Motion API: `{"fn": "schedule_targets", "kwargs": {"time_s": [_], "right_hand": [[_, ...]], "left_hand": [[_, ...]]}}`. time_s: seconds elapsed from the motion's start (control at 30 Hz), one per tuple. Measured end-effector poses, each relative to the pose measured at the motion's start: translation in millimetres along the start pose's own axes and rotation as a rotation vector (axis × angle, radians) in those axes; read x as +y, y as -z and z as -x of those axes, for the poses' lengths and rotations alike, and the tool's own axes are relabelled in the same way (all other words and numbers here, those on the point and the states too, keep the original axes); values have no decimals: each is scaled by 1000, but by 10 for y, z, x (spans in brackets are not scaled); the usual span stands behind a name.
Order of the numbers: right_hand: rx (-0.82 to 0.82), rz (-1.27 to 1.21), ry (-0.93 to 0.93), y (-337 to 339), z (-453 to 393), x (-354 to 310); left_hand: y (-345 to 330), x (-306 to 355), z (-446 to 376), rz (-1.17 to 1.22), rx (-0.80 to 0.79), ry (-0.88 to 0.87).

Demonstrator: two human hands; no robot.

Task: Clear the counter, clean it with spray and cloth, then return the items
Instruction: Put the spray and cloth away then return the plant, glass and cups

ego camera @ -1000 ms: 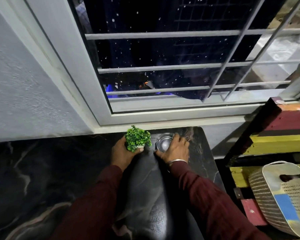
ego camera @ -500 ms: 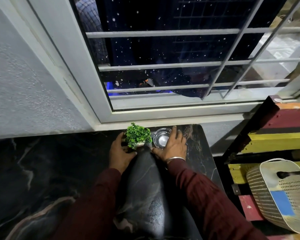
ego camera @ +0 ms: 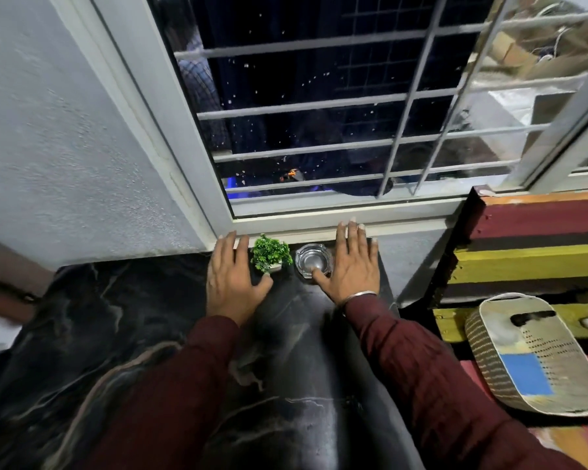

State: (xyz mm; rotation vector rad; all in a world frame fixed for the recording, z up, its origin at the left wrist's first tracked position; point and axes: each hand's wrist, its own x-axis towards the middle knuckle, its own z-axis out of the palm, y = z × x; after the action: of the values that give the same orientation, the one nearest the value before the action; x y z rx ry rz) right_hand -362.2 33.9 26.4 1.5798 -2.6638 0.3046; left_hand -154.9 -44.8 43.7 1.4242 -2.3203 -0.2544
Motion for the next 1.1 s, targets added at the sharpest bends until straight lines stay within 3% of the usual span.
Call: {"fn": "schedule_targets", "kwargs": {"time_s": [0.27,0.4,0.57,0.83,1.1], "right_hand": [[67,87,-81,711,716,348],[97,171,-155,985,1139,760],[149,200,-302,1328,1672,1418],[206,188,-466,1656,2441,2804],[94,181,-544,1617,3289,4461]], "left_hand": [[408,525,402,-8,-55,-138],[415,949,631,103,-81,-163],[386,1744,921,148,-134,-327],[13,3320,1289,123,-150,-570],[-804,4923,2040,169,-254,-599]]}}
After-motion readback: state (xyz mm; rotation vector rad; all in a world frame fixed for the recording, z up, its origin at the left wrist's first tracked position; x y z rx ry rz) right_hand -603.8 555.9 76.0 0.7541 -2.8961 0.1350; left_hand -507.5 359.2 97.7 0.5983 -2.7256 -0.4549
